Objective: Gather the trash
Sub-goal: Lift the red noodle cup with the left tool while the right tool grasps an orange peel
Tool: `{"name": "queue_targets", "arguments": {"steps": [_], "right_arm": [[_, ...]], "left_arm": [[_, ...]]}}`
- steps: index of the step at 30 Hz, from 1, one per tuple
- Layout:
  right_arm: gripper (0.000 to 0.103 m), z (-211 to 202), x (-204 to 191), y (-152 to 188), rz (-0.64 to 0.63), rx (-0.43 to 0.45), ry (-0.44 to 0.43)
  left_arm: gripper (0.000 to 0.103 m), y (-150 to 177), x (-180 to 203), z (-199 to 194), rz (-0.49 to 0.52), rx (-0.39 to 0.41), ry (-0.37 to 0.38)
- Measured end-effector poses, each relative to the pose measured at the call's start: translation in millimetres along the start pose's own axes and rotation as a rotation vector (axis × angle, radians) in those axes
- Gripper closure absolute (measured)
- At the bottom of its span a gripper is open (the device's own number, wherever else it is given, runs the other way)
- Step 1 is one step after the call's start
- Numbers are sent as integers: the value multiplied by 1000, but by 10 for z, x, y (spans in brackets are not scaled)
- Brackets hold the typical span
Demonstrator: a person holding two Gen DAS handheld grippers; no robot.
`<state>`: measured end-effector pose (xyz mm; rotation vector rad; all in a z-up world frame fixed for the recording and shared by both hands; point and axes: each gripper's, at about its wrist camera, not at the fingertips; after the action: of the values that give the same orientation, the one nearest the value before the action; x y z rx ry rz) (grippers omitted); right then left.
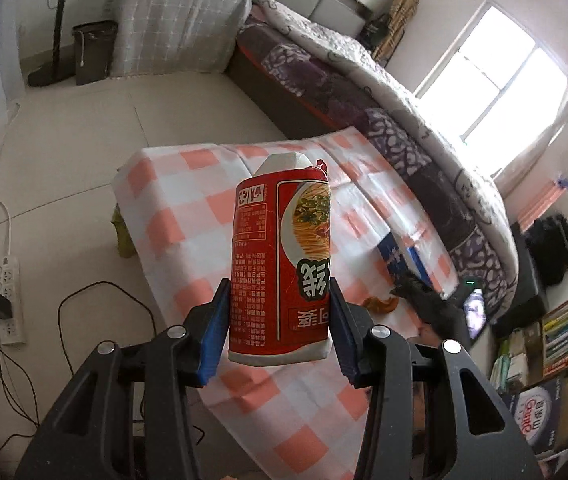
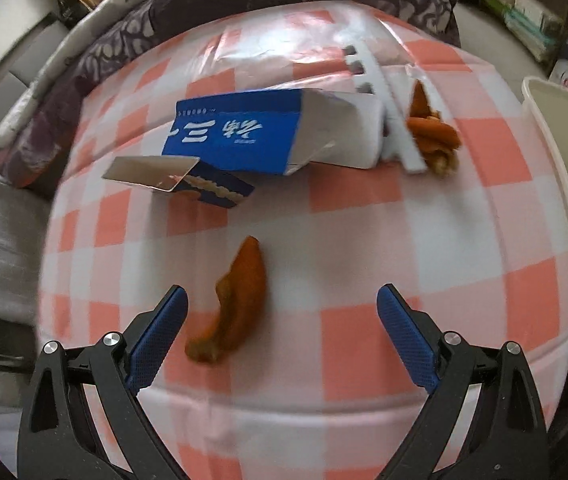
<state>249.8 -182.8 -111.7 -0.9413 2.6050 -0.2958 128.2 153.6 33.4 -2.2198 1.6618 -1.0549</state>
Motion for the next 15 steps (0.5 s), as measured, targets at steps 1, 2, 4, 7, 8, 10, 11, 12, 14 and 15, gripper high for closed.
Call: {"name": "queue_targets", "arguments": {"steps": [1,2,4,7,8,10,11,12,14,15], "right_arm": [[12,54,-74,9,-20,13,32],[13,86,-102,11,-34,17,50],[12,147,-165,49,-87,29,105],[14,183,-238,94,-196,63,160],[18,185,-251,114,-224,75,168],[29,157,-269,174,-293,107,164],[41,136,-287,209,-326,117,154],[46,100,-314,251,-375,121,149],[78,61,-352,320,-447,108,120],[82,57,-389,345,-479,94,105]], "left_arm": [[57,-35,-49,-31,-9,5,8],[57,-57,-94,-63,-16,11,9],[57,-108,-171,-112,-27,23,6],[57,-117,-268,-168,-45,31,13],[57,-118,-295,-177,-50,30,13],[57,-102,-320,-200,-52,33,8],[57,-100,-342,-220,-51,35,6],[57,-98,-349,-235,-49,40,3],[57,-85,-354,-262,-43,45,1],[57,-80,-357,-271,-39,46,3]]}}
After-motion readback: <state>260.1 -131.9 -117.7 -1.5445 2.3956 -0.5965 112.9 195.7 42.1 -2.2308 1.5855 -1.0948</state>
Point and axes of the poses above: each gripper's, at about its wrist camera, not at the fingertips, and z roughly the way its jaws point, x to its right, y to its underside, and after that the axes turned 2 degrees about -x, right-handed
